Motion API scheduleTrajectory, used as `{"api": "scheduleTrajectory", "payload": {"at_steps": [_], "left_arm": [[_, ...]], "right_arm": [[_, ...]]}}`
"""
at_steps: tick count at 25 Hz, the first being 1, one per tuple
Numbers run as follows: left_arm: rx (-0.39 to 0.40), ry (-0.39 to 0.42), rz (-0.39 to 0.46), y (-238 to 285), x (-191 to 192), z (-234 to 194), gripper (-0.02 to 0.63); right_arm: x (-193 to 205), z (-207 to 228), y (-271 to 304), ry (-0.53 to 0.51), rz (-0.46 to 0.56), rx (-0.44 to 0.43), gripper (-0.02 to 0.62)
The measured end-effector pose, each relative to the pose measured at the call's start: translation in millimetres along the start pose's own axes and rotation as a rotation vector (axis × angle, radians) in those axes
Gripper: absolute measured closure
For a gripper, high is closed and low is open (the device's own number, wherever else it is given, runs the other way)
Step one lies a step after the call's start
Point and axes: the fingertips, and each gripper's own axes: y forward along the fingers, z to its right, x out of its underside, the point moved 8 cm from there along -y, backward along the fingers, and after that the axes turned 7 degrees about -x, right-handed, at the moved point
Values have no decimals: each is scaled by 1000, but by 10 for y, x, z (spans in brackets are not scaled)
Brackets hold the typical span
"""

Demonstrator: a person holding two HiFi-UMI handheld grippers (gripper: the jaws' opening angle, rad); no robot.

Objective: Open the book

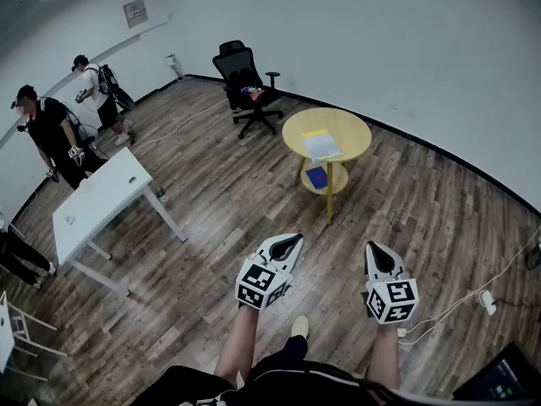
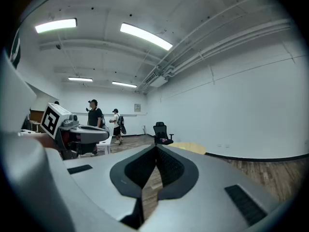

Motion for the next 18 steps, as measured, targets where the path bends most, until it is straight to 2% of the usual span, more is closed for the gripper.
{"api": "scheduleTrajectory", "payload": {"at_steps": [10, 18], "left_arm": [[6, 15, -12, 1177, -118, -1059, 607], [-7, -5, -38, 1709, 49, -1544, 607]], "right_arm": [[-219, 626, 1438, 11, -2, -7, 591], [-118, 894, 2158, 19, -45, -32, 591]]}}
